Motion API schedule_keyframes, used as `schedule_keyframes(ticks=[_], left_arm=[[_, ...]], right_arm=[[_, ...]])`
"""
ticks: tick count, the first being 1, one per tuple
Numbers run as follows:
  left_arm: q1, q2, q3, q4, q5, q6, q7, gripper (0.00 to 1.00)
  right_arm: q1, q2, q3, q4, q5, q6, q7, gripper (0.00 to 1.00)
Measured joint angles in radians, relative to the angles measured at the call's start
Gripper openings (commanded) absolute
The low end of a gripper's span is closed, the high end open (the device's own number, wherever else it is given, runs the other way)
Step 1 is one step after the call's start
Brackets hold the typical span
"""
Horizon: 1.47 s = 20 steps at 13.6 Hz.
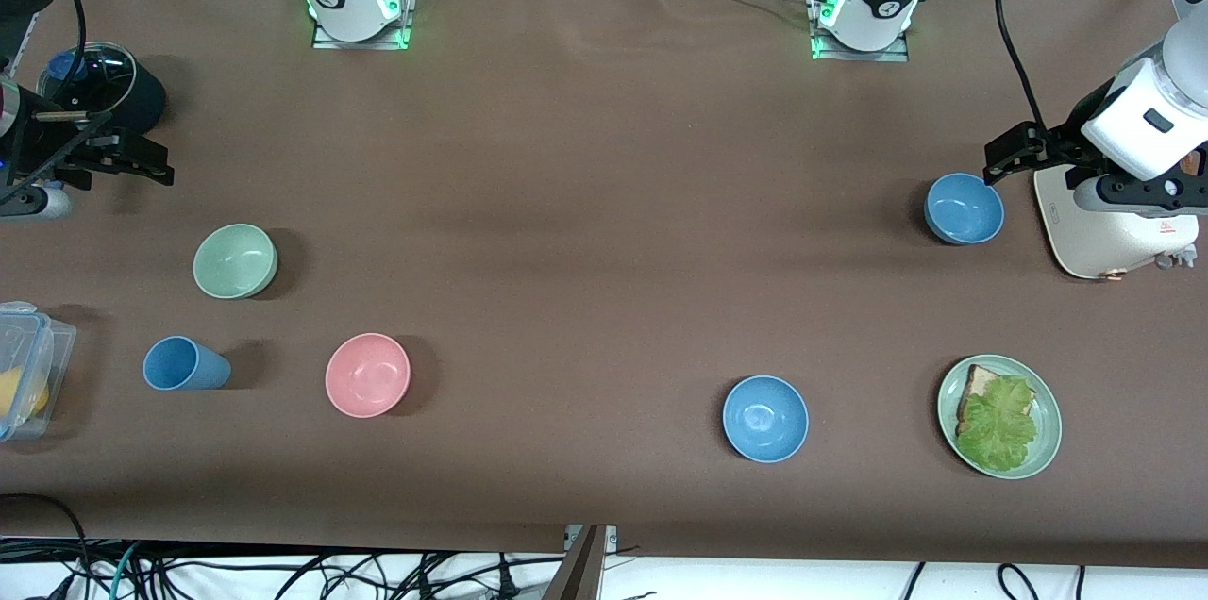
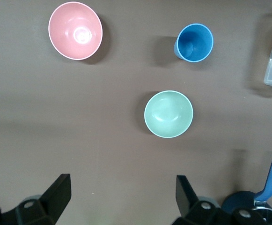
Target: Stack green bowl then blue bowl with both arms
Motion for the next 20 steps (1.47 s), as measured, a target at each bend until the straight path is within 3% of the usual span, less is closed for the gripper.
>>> schedule_keyframes(ticks=[20], left_arm=[[0.001,0.0,0.001,0.0,0.0,-0.017,0.0,1.0]], right_arm=[[-0.007,0.0,-0.001,0.0,-0.003,0.001,0.0,0.99]])
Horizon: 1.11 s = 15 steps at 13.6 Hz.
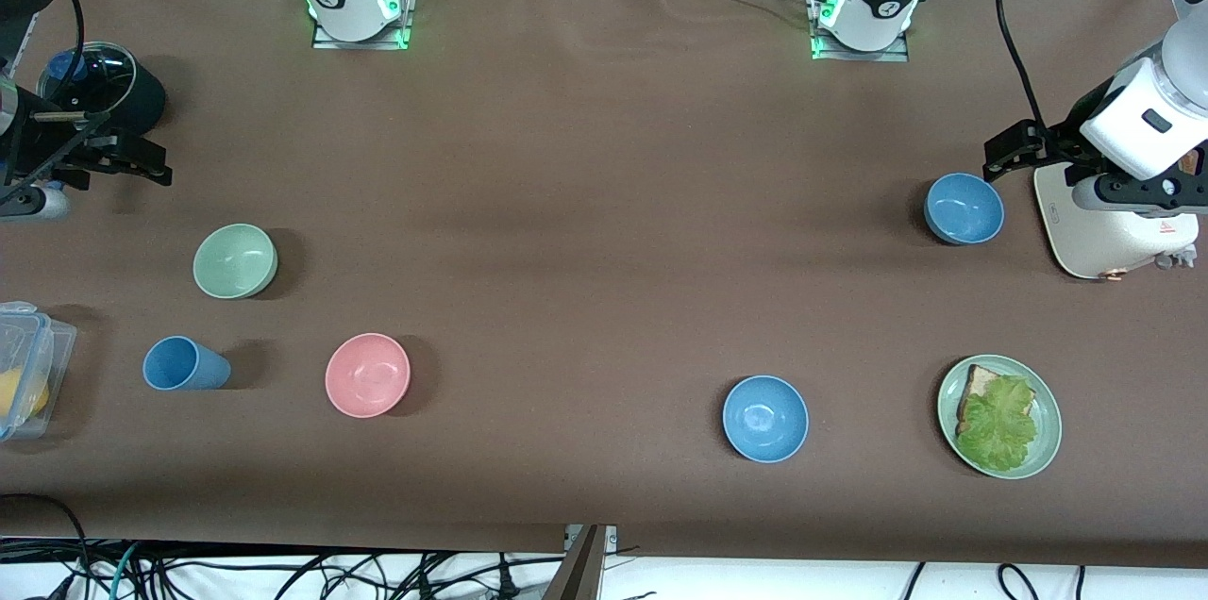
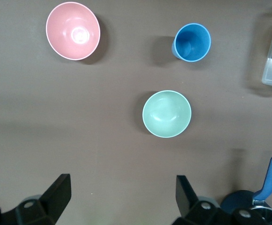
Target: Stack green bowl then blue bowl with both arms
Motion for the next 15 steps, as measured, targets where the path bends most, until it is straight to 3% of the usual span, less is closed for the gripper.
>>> schedule_keyframes(ticks=[10,15], left_arm=[[0.0,0.0,-0.001,0.001,0.0,-0.029,0.0,1.0],[-0.001,0.0,-0.001,0.002,0.0,-0.033,0.0,1.0]], right_arm=[[-0.063,0.073,-0.017,-0.003,-0.009,-0.002,-0.003,0.99],[-0.188,0.196,-0.027,-0.014,-0.009,0.065,-0.168,0.99]])
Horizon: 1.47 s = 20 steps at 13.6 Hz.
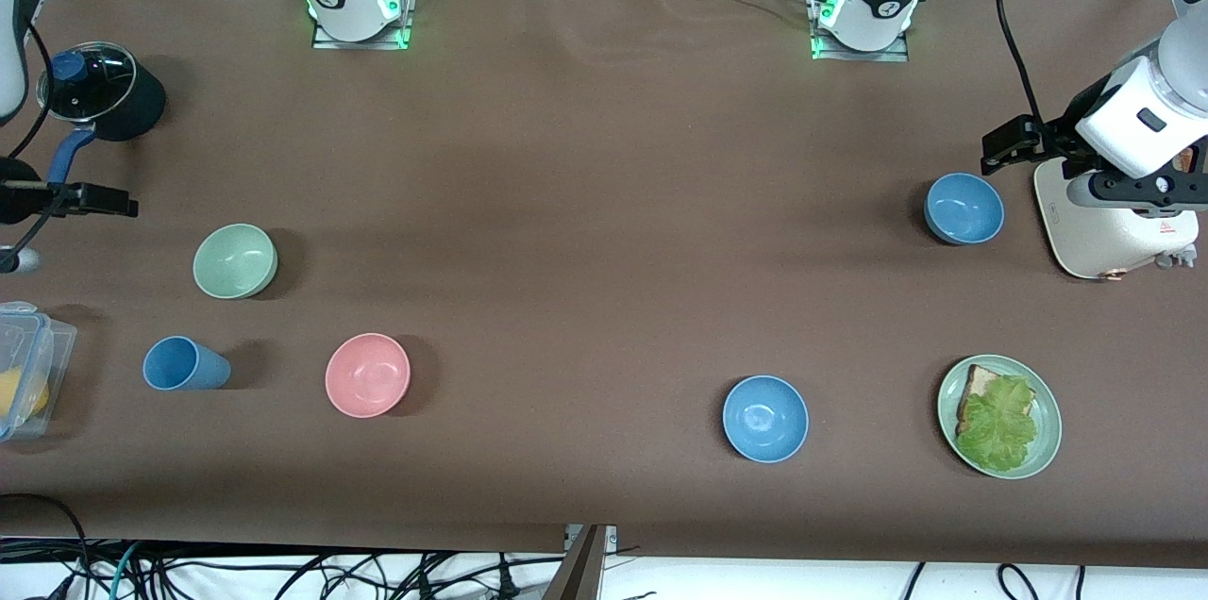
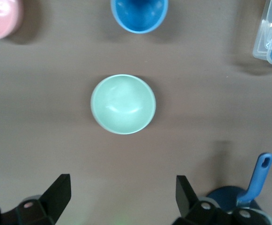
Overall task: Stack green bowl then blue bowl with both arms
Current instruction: 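Reach the right gripper down to the pale green bowl rim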
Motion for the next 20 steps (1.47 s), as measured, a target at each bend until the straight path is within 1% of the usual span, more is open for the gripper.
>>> schedule_keyframes(ticks=[2,5,7,10,13,16,20], left_arm=[[0.0,0.0,0.0,0.001,0.0,0.0,0.0,1.0],[0.0,0.0,0.0,0.002,0.0,0.0,0.0,1.0],[0.0,0.0,0.0,0.003,0.0,-0.001,0.0,1.0],[0.0,0.0,0.001,0.004,0.0,-0.002,0.0,1.0],[0.001,0.0,0.001,0.004,0.0,-0.003,0.0,1.0],[0.001,0.0,0.001,0.004,0.0,-0.003,0.0,1.0],[0.0,0.0,0.001,0.004,0.0,-0.004,0.0,1.0]], right_arm=[[-0.036,0.059,-0.001,-0.002,0.001,0.04,-0.044,0.99],[-0.046,0.115,-0.001,-0.02,0.008,0.111,-0.076,0.99],[-0.06,0.135,-0.001,-0.062,0.044,0.171,-0.104,0.99],[-0.078,0.146,-0.001,-0.153,0.081,0.301,-0.147,0.99],[-0.098,0.169,-0.001,-0.224,0.144,0.411,-0.223,0.99],[-0.116,0.221,-0.001,-0.235,0.191,0.481,-0.287,0.99],[-0.117,0.258,0.006,-0.234,0.21,0.526,-0.298,0.99]])
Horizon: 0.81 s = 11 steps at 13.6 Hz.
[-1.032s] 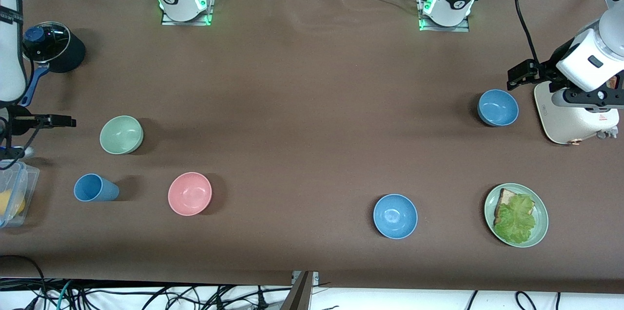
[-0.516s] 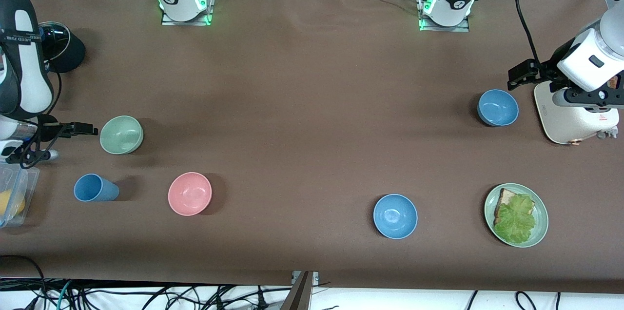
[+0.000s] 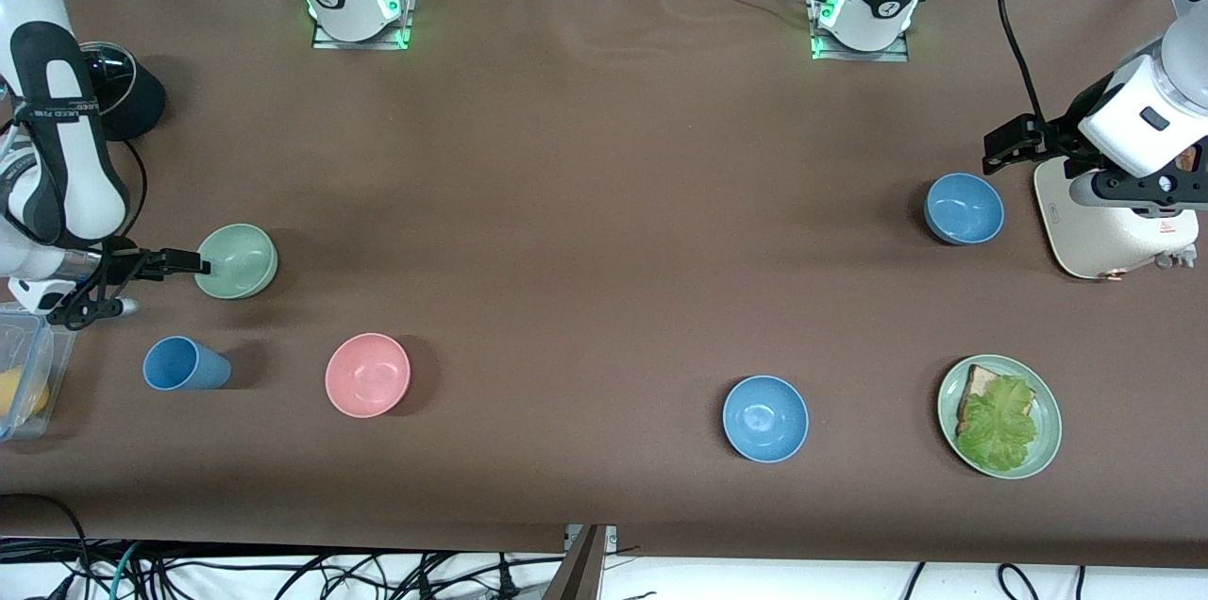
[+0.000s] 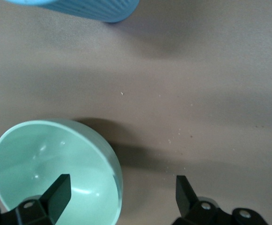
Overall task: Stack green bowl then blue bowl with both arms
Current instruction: 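Reach the right gripper down to the pale green bowl rim, then close the right gripper on the green bowl rim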
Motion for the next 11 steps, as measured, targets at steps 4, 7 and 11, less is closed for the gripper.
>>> schedule_keyframes(ticks=[4,7,11], left_arm=[[0.0,0.0,0.0,0.0,0.0,0.0,0.0,1.0],[0.0,0.0,0.0,0.0,0.0,0.0,0.0,1.0],[0.0,0.0,0.0,0.0,0.0,-0.001,0.0,1.0]], right_arm=[[0.0,0.023,0.002,0.0,0.045,0.005,-0.049,0.99],[0.0,0.03,0.002,-0.001,0.047,0.005,-0.065,0.63],[0.0,0.031,0.002,-0.004,0.047,0.004,-0.071,0.1]])
